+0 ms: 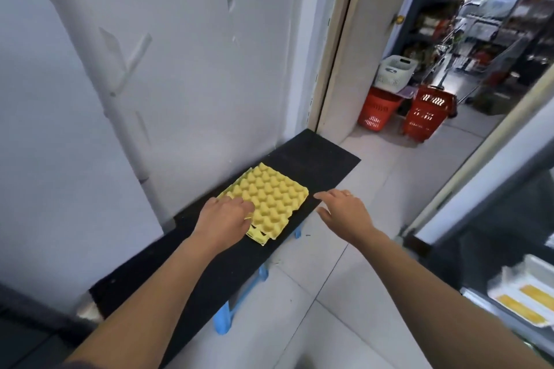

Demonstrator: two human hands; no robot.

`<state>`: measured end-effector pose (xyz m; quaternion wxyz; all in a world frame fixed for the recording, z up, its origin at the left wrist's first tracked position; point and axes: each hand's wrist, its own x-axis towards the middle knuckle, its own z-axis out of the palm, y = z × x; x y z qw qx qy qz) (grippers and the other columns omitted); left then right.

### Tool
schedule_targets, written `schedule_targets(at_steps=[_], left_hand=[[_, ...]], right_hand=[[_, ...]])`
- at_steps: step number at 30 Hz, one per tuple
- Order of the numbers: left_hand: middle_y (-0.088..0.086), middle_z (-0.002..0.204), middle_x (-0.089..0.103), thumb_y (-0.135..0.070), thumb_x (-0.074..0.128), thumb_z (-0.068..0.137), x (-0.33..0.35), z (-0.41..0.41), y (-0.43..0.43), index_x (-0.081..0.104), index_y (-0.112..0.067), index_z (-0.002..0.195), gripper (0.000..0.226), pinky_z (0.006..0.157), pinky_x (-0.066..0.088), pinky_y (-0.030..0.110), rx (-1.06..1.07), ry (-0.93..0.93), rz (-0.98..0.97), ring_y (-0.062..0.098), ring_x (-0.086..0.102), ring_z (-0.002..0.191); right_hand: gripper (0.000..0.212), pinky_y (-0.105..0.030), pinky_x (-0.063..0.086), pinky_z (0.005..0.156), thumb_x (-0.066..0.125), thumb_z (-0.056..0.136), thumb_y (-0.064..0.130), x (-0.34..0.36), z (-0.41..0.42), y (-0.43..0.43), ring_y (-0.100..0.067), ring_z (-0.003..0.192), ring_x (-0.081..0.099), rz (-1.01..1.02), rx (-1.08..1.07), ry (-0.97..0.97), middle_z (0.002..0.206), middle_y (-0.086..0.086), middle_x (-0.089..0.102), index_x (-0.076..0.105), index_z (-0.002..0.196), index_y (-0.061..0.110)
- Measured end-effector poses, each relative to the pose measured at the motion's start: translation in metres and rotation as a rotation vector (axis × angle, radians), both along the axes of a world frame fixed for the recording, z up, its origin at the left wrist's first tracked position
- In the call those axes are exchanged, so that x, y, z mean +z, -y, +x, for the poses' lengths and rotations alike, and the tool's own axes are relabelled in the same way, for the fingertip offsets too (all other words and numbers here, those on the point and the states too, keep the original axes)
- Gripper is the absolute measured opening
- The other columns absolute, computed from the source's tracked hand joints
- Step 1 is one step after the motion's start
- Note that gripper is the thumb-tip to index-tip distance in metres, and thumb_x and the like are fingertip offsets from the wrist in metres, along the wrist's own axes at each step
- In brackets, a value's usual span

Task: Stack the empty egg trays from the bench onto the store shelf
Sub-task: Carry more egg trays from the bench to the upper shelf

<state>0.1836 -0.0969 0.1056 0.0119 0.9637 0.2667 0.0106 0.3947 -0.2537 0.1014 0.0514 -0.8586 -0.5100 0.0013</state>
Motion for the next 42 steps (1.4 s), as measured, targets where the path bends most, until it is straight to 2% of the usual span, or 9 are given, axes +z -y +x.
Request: schedule_targets(at_steps=[7, 14, 20, 25, 35, 38, 40, 42], left_hand=[[-0.007, 0.117, 0.059, -0.037, 0.04, 0.095, -0.035, 0.097, -0.024, 0.051, -0.03, 0.123, 0.031, 0.092, 0.036, 0.036, 0.123, -0.009, -0.108, 0.017, 0.052, 0.112], [-0.005, 0.122, 0.056, -0.037, 0.042, 0.094, -0.082, 0.156, -0.063, 0.048, -0.031, 0.127, 0.034, 0.093, 0.036, 0.034, 0.239, -0.048, -0.208, 0.017, 0.051, 0.115], [-0.004, 0.136, 0.043, -0.039, 0.044, 0.093, -0.126, 0.196, -0.111, 0.036, -0.032, 0.137, 0.046, 0.101, 0.032, 0.037, 0.356, -0.16, -0.331, 0.02, 0.038, 0.128], [-0.005, 0.137, 0.042, -0.039, 0.043, 0.093, -0.152, 0.222, -0.135, 0.035, -0.032, 0.138, 0.046, 0.102, 0.032, 0.036, 0.412, -0.196, -0.372, 0.019, 0.038, 0.128], [-0.004, 0.141, 0.038, -0.034, 0.043, 0.093, -0.263, 0.268, -0.116, 0.035, -0.031, 0.138, 0.045, 0.105, 0.025, 0.034, 0.534, -0.249, -0.407, 0.018, 0.031, 0.132], [0.0, 0.147, 0.028, -0.037, 0.05, 0.09, -0.307, 0.28, -0.107, 0.026, -0.031, 0.142, 0.058, 0.108, 0.022, 0.04, 0.52, -0.263, -0.375, 0.022, 0.023, 0.136], [0.003, 0.151, 0.02, -0.044, 0.056, 0.085, -0.332, 0.281, -0.101, 0.018, -0.032, 0.144, 0.071, 0.109, 0.02, 0.045, 0.511, -0.295, -0.348, 0.026, 0.018, 0.139], [0.005, 0.152, 0.015, -0.048, 0.062, 0.08, -0.355, 0.276, -0.092, 0.012, -0.033, 0.145, 0.084, 0.109, 0.02, 0.048, 0.503, -0.324, -0.317, 0.028, 0.015, 0.14]], right_hand=[[0.039, -0.036, 0.047, 0.092, 0.043, 0.097, 0.034, -0.029, 0.112, -0.051, -0.021, 0.114, 0.052, -0.096, 0.058, -0.109, 0.126, -0.001, 0.056, 0.047, 0.134, 0.026], [0.041, -0.042, 0.048, 0.092, 0.042, 0.098, 0.034, -0.071, 0.187, -0.118, -0.026, 0.114, 0.052, -0.271, 0.072, -0.264, 0.127, -0.007, 0.054, 0.042, 0.137, 0.022], [0.044, -0.046, 0.047, 0.093, 0.044, 0.097, 0.033, -0.122, 0.233, -0.177, -0.028, 0.115, 0.052, -0.427, 0.063, -0.418, 0.128, -0.01, 0.051, 0.04, 0.138, 0.018], [0.045, -0.043, 0.048, 0.093, 0.045, 0.097, 0.033, -0.148, 0.269, -0.212, -0.026, 0.114, 0.053, -0.489, 0.083, -0.451, 0.128, -0.01, 0.05, 0.038, 0.138, 0.017], [0.047, -0.041, 0.046, 0.091, 0.047, 0.095, 0.028, -0.254, 0.314, -0.263, -0.031, 0.116, 0.051, -0.516, 0.151, -0.49, 0.128, -0.012, 0.049, 0.039, 0.139, 0.017], [0.045, -0.043, 0.042, 0.093, 0.048, 0.094, 0.027, -0.299, 0.319, -0.274, -0.037, 0.117, 0.047, -0.475, 0.108, -0.478, 0.129, -0.016, 0.046, 0.042, 0.137, 0.014], [0.054, -0.044, 0.037, 0.098, 0.048, 0.095, 0.03, -0.329, 0.321, -0.281, -0.039, 0.122, 0.043, -0.456, 0.057, -0.481, 0.135, -0.018, 0.041, 0.032, 0.144, 0.014], [0.059, -0.045, 0.037, 0.099, 0.046, 0.096, 0.032, -0.354, 0.322, -0.285, -0.04, 0.124, 0.042, -0.441, -0.01, -0.567, 0.139, -0.019, 0.04, 0.024, 0.147, 0.014]])
